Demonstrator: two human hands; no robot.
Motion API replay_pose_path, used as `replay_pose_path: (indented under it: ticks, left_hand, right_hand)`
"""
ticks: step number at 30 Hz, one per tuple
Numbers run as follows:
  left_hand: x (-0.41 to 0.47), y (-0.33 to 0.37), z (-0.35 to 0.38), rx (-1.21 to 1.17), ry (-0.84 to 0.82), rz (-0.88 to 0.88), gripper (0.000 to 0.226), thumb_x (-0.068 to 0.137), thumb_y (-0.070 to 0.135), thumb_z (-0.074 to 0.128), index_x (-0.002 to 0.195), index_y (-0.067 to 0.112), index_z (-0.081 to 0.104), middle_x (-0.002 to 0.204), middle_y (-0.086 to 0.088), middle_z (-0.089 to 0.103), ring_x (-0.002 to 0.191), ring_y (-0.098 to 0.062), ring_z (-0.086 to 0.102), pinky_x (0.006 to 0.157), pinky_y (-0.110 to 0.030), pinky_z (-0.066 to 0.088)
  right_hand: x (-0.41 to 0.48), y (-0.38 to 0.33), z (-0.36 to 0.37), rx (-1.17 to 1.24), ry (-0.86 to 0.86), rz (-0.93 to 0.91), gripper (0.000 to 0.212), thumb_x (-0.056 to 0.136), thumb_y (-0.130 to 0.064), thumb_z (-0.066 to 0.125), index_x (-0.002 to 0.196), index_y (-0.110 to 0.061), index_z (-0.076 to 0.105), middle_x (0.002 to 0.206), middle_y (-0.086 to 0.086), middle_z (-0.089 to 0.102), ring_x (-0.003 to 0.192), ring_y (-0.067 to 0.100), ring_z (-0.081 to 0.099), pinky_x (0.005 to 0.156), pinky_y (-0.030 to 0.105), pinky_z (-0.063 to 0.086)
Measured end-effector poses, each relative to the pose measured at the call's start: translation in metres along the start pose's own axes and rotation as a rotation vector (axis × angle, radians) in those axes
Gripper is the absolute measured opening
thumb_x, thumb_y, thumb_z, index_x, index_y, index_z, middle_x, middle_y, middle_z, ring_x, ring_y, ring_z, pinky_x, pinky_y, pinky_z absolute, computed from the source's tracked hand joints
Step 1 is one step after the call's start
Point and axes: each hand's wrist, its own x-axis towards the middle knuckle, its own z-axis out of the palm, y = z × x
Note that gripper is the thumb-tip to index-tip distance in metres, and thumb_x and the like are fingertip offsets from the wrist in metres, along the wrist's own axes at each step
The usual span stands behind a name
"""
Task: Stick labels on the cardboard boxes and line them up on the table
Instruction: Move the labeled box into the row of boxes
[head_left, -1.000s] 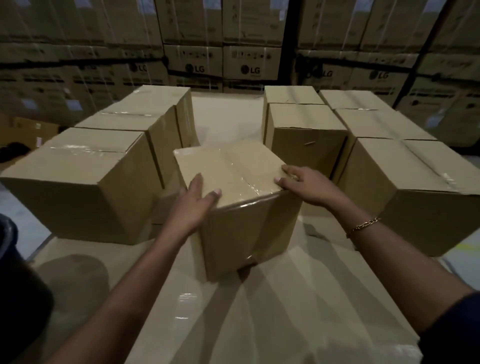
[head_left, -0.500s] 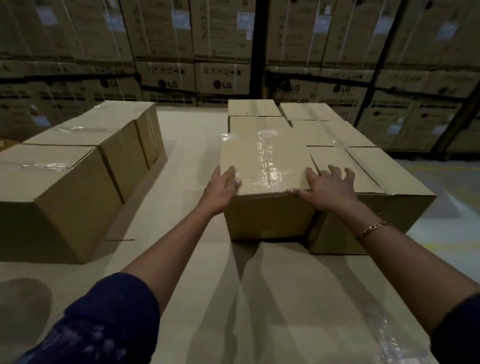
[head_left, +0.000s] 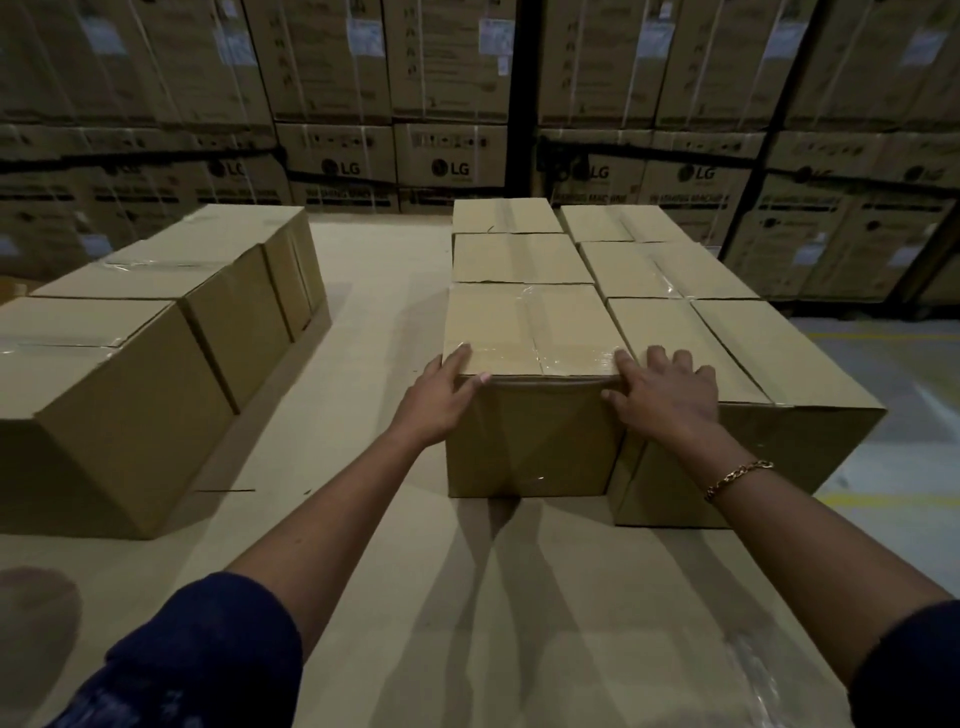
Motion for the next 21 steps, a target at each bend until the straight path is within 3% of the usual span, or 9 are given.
replay_pose_path:
  ticks: [4, 8, 10, 13, 15, 18, 21]
  left_hand:
    - [-0.002, -0.002, 0.0, -0.008, -0.006, 0.015, 0.072, 0.098, 0.067, 0.039, 0.16, 0.036, 0.02, 0.164, -0.005, 0.028, 0.145, -0.03, 0.036, 0.115, -0.048, 0.036]
    - [-0.01, -0.014, -0.012, -0.052, -0.045, -0.026, 0.085, 0.092, 0.077, 0.039, 0.16, 0.039, 0.004, 0.168, -0.002, 0.02, 0.148, -0.031, 0.032, 0.116, -0.055, 0.034]
    - [-0.018, -0.028, -0.026, -0.041, 0.006, -0.061, 0.088, 0.089, 0.081, 0.041, 0.159, 0.041, 0.007, 0.167, -0.001, 0.023, 0.145, -0.03, 0.038, 0.112, -0.056, 0.039]
    - [-0.03, -0.055, -0.062, 0.007, 0.126, -0.059, 0.081, 0.091, 0.068, 0.054, 0.158, 0.038, 0.02, 0.162, 0.0, 0.033, 0.141, -0.025, 0.043, 0.109, -0.053, 0.043]
    - [-0.04, -0.074, -0.095, 0.01, 0.193, -0.048, 0.076, 0.092, 0.061, 0.059, 0.157, 0.034, 0.029, 0.157, -0.001, 0.039, 0.137, -0.024, 0.046, 0.109, -0.049, 0.043]
    - [-0.061, -0.105, -0.152, 0.034, 0.253, -0.091, 0.072, 0.092, 0.059, 0.06, 0.152, 0.026, 0.04, 0.151, -0.005, 0.045, 0.132, -0.026, 0.05, 0.107, -0.046, 0.044]
    - [-0.09, -0.139, -0.211, 0.088, 0.32, -0.142, 0.069, 0.089, 0.062, 0.057, 0.145, 0.024, 0.05, 0.147, -0.009, 0.046, 0.133, -0.031, 0.048, 0.107, -0.046, 0.044]
  right_hand:
    - [0.002, 0.002, 0.002, -0.003, 0.03, -0.002, 0.065, 0.098, -0.066, 0.037, 0.155, -0.035, 0.029, 0.147, 0.008, 0.043, 0.132, 0.034, 0.042, 0.1, 0.051, 0.042]
    - [-0.003, 0.001, 0.006, 0.016, 0.022, 0.013, 0.07, 0.096, -0.068, 0.041, 0.156, -0.035, 0.026, 0.149, 0.008, 0.041, 0.133, 0.034, 0.041, 0.105, 0.052, 0.039]
    - [-0.004, -0.007, 0.002, 0.035, 0.007, 0.022, 0.078, 0.094, -0.064, 0.048, 0.159, -0.031, 0.02, 0.159, 0.01, 0.034, 0.143, 0.038, 0.032, 0.116, 0.055, 0.029]
    - [-0.003, -0.044, -0.018, 0.139, 0.107, -0.082, 0.084, 0.094, -0.054, 0.054, 0.162, -0.026, 0.014, 0.168, 0.011, 0.018, 0.154, 0.034, 0.015, 0.123, 0.053, 0.015]
    - [-0.001, -0.084, -0.036, 0.335, 0.142, -0.188, 0.083, 0.094, -0.051, 0.057, 0.162, -0.025, 0.016, 0.166, 0.009, 0.024, 0.151, 0.031, 0.025, 0.119, 0.05, 0.024]
    - [0.004, -0.156, -0.056, 0.626, 0.036, -0.317, 0.083, 0.093, -0.052, 0.062, 0.16, -0.028, 0.021, 0.161, 0.007, 0.035, 0.141, 0.032, 0.042, 0.11, 0.05, 0.041]
    - [-0.003, -0.235, -0.067, 0.765, -0.064, -0.428, 0.084, 0.089, -0.059, 0.062, 0.159, -0.034, 0.023, 0.158, 0.004, 0.041, 0.137, 0.029, 0.049, 0.108, 0.052, 0.045]
